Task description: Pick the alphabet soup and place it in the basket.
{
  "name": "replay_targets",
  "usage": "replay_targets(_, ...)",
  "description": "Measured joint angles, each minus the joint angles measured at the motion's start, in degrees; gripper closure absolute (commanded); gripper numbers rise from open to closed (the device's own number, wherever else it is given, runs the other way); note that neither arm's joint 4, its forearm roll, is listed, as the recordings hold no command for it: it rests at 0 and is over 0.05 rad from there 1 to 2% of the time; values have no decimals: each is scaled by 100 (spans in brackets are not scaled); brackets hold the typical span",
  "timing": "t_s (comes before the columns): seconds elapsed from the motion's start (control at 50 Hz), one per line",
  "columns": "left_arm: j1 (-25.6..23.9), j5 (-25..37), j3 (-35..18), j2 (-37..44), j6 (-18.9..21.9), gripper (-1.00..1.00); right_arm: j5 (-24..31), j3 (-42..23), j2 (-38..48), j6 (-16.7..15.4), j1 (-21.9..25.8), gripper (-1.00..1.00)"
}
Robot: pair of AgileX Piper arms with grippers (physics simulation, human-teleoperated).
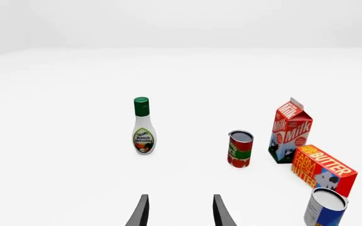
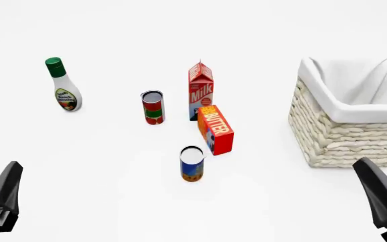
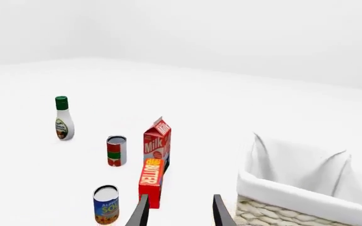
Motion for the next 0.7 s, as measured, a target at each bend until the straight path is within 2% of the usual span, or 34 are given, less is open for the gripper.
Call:
replay_targets(0.22,0,0,0,0,0,-100,-428,100,383,-34,524,-100)
replay_targets(0.7,0,0,0,0,0,-100,-2050,180,2022,-145,1384,-100)
